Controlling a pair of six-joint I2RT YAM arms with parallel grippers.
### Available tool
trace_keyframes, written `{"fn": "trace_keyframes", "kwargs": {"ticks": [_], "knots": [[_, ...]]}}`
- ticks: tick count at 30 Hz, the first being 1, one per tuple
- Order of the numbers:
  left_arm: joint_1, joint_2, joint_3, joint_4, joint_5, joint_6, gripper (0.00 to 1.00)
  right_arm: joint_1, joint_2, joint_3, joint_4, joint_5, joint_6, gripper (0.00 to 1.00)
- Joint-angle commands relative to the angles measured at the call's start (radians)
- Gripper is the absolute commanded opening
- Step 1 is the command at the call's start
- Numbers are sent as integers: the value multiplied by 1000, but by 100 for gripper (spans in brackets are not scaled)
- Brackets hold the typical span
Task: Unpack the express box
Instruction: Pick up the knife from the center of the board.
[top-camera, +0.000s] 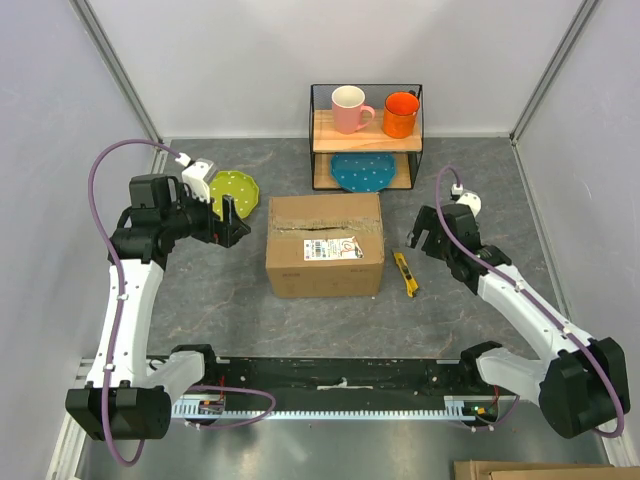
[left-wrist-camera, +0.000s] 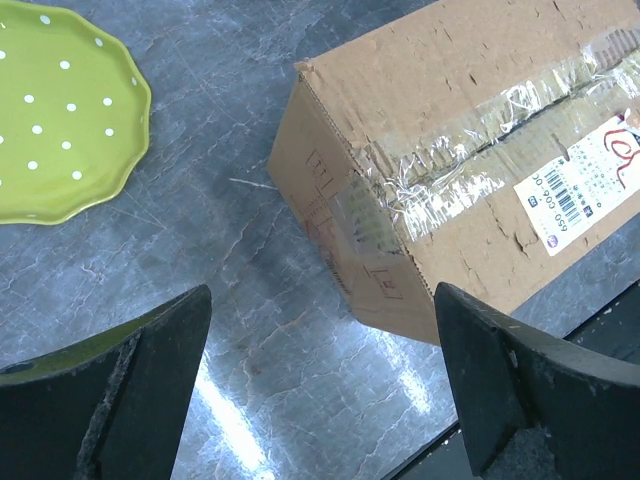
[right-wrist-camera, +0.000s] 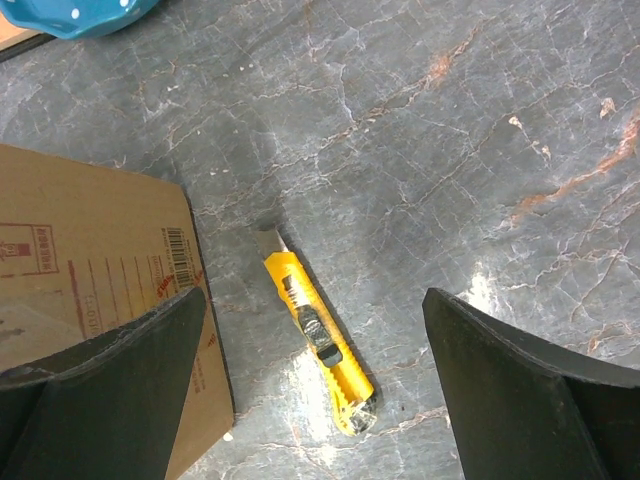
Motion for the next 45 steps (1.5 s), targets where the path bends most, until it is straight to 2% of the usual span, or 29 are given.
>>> {"fn": "trace_keyframes", "kwargs": {"ticks": [1, 5, 11, 20, 22, 24, 32, 41, 44, 45], "knots": [[-1, -4, 29, -5, 35, -6, 99, 12, 1, -33, 29, -4, 20, 98], [-1, 0, 32, -12, 49, -4, 99, 86, 13, -77, 82, 10, 30, 98], [-1, 33, 47, -51, 85, 17, 99, 244, 52, -140, 126, 195, 74, 98], [-1, 39, 112, -84, 118, 23, 100, 275, 133, -174, 163, 274, 99, 92], [1, 39, 119, -96, 127, 25, 100, 277, 151, -175, 172, 281, 103, 88], [-1, 38, 125, -104, 132, 25, 99, 277, 170, -165, 172, 280, 105, 83], [1, 27, 151, -116, 155, 23, 100, 314, 249, -159, 174, 263, 175, 79], [-1, 0, 173, -143, 172, 35, 99, 332, 309, -148, 120, 320, 215, 64], [1, -11, 173, -148, 172, 40, 100, 340, 305, -149, 122, 326, 224, 56], [1, -11, 173, -151, 172, 42, 100, 344, 305, -151, 122, 327, 228, 47]]}}
